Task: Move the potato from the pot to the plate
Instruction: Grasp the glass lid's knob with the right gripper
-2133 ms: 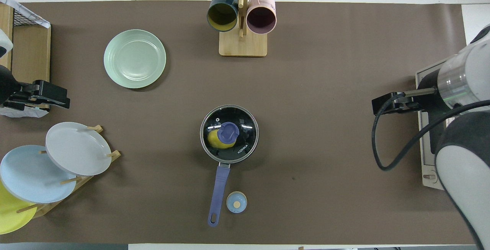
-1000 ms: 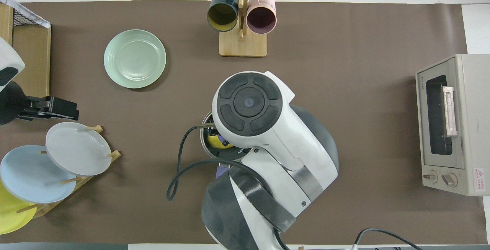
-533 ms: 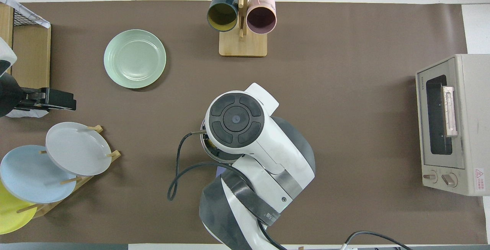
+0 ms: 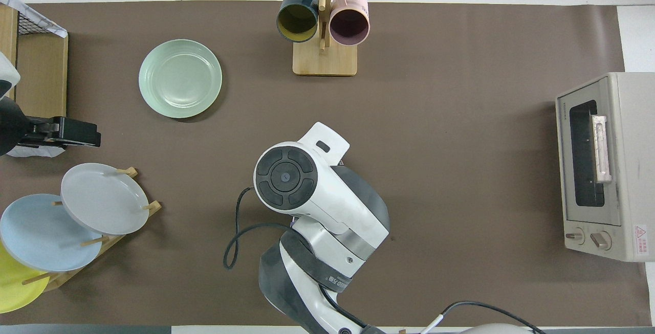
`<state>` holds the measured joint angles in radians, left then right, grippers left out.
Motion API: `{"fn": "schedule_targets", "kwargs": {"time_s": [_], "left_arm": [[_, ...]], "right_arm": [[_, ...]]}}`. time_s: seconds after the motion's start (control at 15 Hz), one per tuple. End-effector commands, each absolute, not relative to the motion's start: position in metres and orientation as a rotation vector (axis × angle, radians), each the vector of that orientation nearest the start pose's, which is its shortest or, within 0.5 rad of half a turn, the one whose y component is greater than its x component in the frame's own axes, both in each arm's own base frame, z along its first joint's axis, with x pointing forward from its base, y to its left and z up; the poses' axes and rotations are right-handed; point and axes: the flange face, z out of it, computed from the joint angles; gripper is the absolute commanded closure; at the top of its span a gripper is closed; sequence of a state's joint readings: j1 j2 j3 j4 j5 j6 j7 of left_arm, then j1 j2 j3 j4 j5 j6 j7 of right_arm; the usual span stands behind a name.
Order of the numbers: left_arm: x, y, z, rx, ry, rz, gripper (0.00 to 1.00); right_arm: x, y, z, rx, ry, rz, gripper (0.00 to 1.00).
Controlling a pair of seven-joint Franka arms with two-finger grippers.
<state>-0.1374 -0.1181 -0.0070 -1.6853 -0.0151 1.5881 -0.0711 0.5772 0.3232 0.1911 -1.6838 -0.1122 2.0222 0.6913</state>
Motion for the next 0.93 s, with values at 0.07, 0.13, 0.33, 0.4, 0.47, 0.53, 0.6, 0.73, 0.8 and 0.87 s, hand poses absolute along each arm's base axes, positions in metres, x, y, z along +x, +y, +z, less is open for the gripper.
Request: {"fn": "schedule_targets", "kwargs": {"time_s": [0.07, 0.13, 0.33, 0.4, 0.47, 0.53, 0.6, 0.73, 0.8, 0.87], "left_arm": [[0.5063, -0.0787, 0.6347, -3.159, 0.106, -0.048, 0.00], [0.5057, -0.0802, 0.6330, -3.158, 0.111, -0.038, 0.00], [0.5050, -0.0793, 0.6328, -3.158, 0.111, -0.033, 0.00], [0.5028, -0.0766, 0.6327, -3.157, 0.106, -0.019, 0.00], [0.5022, -0.0765, 0.6333, -3.157, 0.104, -0.019, 0.00], [0.5021, -0.0773, 0.6333, -3.157, 0.104, -0.019, 0.00], [0.5010, -0.0787, 0.6338, -3.157, 0.111, -0.016, 0.00], [0.5015, -0.0796, 0.6332, -3.157, 0.114, -0.016, 0.00], [0.5014, -0.0804, 0.6332, -3.157, 0.118, -0.016, 0.00], [0.5017, -0.0804, 0.6335, -3.157, 0.118, -0.021, 0.00]], "right_arm": [[0.4782, 0.4459, 0.4083, -3.152, -0.184, -0.097, 0.00], [0.4789, 0.4452, 0.4078, -3.151, -0.184, -0.098, 0.00], [0.4782, 0.4448, 0.4047, -3.154, -0.186, -0.090, 0.01], [0.4777, 0.4444, 0.4032, -3.157, -0.188, -0.087, 0.04], [0.4771, 0.4439, 0.4012, -3.159, -0.200, -0.085, 0.08], [0.4774, 0.4442, 0.4016, -3.155, -0.207, -0.090, 0.12], [0.4778, 0.4447, 0.4022, -3.151, -0.209, -0.097, 0.14], [0.4778, 0.4447, 0.4022, -3.151, -0.210, -0.097, 0.24], [0.4782, 0.4450, 0.4030, -3.150, -0.213, -0.102, 0.32], [0.4783, 0.4451, 0.4032, -3.148, -0.215, -0.104, 0.40]]}}
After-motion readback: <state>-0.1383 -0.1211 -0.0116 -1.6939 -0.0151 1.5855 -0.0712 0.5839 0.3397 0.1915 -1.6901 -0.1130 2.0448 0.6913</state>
